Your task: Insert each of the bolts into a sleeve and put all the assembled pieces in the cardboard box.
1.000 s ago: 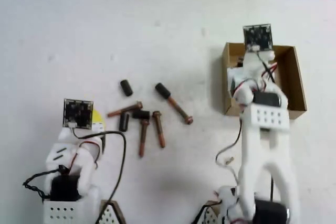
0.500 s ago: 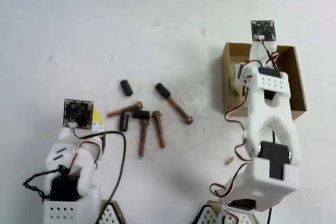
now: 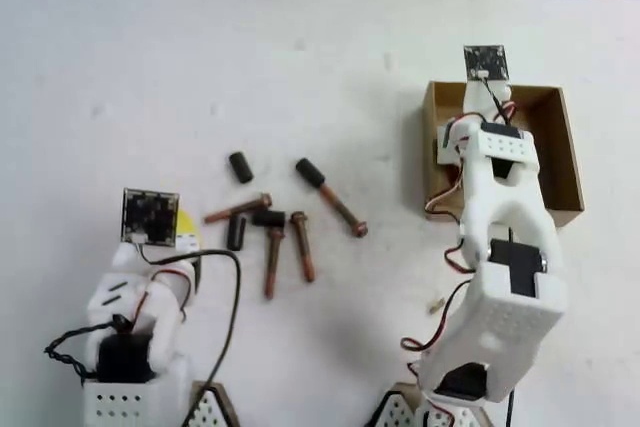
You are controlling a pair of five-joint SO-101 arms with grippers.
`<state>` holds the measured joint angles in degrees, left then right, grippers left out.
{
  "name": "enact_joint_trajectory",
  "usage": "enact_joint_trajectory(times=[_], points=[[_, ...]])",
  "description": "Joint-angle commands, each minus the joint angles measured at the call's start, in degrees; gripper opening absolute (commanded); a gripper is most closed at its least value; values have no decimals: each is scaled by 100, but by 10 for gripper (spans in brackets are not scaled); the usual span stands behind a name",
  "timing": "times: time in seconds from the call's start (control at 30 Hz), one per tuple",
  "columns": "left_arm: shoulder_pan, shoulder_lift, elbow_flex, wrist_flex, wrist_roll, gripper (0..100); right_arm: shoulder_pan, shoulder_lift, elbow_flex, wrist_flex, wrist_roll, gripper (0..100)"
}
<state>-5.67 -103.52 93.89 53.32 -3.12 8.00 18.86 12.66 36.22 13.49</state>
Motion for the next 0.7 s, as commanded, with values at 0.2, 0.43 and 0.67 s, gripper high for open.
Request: enact_joint_trajectory(times=[0.2, 0.43, 0.67], points=[[-48, -75, 308, -835, -44, 24, -127, -22, -325, -119, 79, 18], [-48, -75, 308, -826, -62, 24, -110, -22, -325, -119, 79, 18], [-48, -75, 308, -712, -62, 24, -110, -22, -325, -92, 79, 98]])
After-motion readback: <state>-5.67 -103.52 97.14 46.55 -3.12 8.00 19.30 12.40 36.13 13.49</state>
